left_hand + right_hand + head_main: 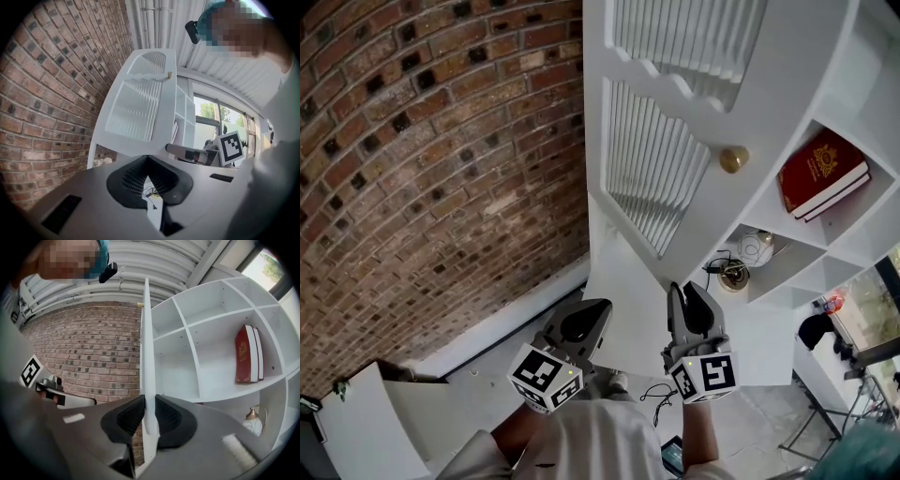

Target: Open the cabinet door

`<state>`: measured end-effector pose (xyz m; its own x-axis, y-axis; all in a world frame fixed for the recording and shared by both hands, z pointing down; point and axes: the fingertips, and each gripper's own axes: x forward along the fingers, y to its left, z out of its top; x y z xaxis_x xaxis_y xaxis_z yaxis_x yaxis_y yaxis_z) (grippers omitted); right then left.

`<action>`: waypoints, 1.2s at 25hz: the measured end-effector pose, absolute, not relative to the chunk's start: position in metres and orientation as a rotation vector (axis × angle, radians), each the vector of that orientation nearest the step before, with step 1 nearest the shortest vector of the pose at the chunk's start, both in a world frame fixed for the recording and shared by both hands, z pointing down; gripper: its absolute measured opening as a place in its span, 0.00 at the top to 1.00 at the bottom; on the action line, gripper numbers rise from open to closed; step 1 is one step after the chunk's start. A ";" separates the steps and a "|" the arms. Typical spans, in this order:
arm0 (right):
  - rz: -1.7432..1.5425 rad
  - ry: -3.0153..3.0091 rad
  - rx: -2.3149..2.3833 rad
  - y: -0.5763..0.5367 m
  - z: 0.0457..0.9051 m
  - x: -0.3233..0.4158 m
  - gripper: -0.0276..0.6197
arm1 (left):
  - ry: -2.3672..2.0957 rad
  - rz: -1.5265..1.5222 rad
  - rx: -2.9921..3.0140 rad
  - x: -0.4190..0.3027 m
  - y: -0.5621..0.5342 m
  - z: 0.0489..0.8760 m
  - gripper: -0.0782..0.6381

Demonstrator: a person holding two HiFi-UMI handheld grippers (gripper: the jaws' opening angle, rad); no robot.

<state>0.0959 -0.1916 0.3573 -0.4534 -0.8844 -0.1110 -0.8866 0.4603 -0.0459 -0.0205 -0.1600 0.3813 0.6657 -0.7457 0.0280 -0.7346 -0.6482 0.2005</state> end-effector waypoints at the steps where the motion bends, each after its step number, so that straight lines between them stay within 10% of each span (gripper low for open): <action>1: 0.032 2.582 -1.572 -0.190 0.358 0.094 0.84 | -1.200 -0.084 2.688 -0.020 -0.159 0.382 0.88; 30: 0.074 2.577 -1.577 -0.161 0.358 0.054 0.84 | -1.183 -0.128 2.712 -0.065 -0.140 0.378 0.88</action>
<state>0.0538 -0.1607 0.3584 -0.4502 -0.8839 -0.1269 -0.8897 0.4561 -0.0203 -0.0651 -0.1398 0.3781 0.6798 -0.7334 -0.0070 -0.7180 -0.6674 0.1977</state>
